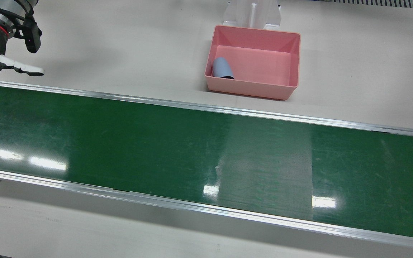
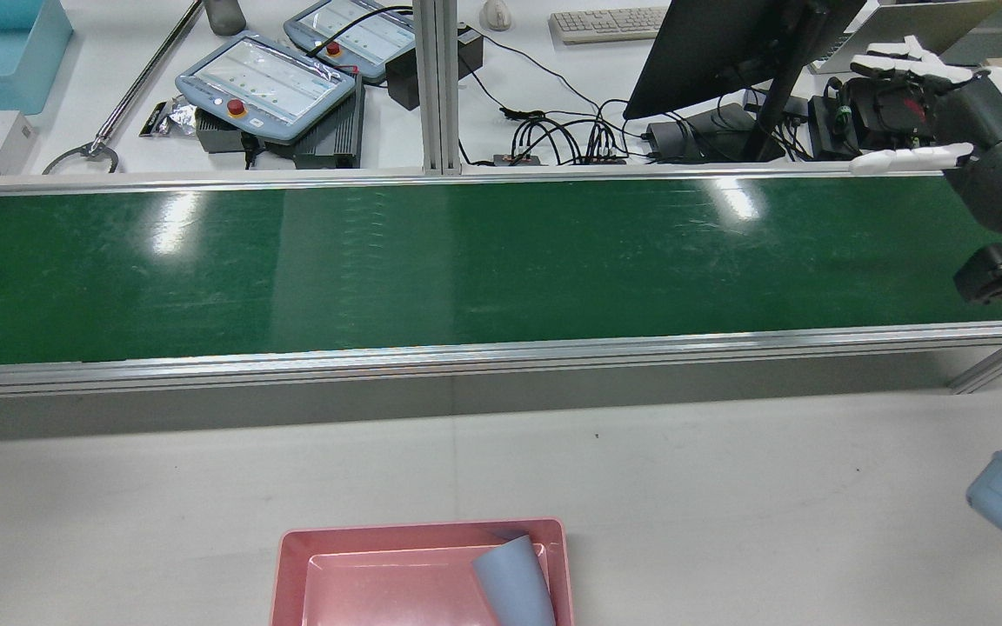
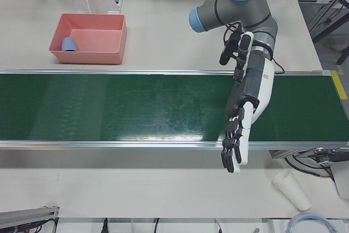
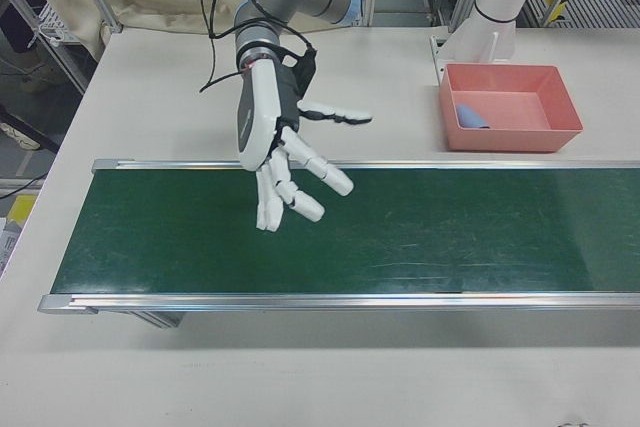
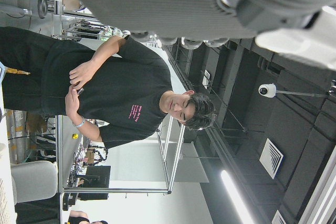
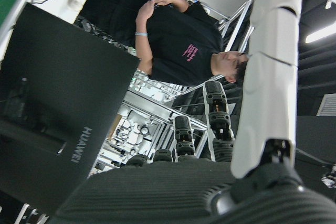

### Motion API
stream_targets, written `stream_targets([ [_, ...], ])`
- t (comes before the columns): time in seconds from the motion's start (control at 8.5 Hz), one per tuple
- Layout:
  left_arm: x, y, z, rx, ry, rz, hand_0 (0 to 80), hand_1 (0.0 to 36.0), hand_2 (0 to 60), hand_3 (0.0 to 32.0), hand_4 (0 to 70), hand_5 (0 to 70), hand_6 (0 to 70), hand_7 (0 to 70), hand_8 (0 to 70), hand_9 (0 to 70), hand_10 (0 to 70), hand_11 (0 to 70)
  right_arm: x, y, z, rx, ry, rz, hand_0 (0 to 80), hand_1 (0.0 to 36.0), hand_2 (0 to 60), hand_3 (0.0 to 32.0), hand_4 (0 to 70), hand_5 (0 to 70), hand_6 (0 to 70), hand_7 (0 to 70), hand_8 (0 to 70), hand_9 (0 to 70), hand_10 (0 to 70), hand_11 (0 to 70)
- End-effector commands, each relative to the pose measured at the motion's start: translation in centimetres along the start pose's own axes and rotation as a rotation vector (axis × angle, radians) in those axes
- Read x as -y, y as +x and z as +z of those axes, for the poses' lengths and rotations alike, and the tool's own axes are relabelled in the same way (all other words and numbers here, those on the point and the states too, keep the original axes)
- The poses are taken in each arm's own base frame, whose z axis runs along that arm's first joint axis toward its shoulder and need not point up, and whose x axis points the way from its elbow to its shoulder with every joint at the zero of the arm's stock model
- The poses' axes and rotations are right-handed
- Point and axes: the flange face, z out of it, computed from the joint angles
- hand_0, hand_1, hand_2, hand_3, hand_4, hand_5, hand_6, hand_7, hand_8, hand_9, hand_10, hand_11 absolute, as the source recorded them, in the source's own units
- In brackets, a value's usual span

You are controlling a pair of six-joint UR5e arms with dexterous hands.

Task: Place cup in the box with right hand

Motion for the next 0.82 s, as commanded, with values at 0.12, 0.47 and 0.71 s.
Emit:
stream_targets([
  [0.12,0.0,0.0,0.0,0.0,0.0,0.0,0.0,0.0,0.0,0.0,0.0,0.0,0.0,0.0,0.0,0.0,0.0,0.0,5.8,3.2,-0.8,-0.112,0.092,0.0,48.3,5.3,0.0,0.0,5.2,2.4,0.0,0.0,0.0,0.0,0.0,0.0],
  [0.47,0.0,-0.1,0.0,0.001,0.0,-0.001,0.0,0.0,0.0,0.0,0.0,0.0,0.0,0.0,0.0,0.0,0.0,0.0,6.7,4.3,-0.7,-0.119,0.09,0.01,47.1,9.1,4.9,0.0,3.5,2.5,0.0,0.0,0.0,0.0,0.0,0.0],
  [0.71,0.0,0.0,0.0,0.0,0.0,0.0,0.0,0.0,0.0,0.0,0.0,0.0,0.0,0.0,0.0,0.0,0.0,0.0,6.4,4.4,-0.4,-0.107,0.069,0.024,48.6,6.7,0.0,0.0,5.0,2.9,0.0,0.0,0.0,0.0,0.0,0.0],
])
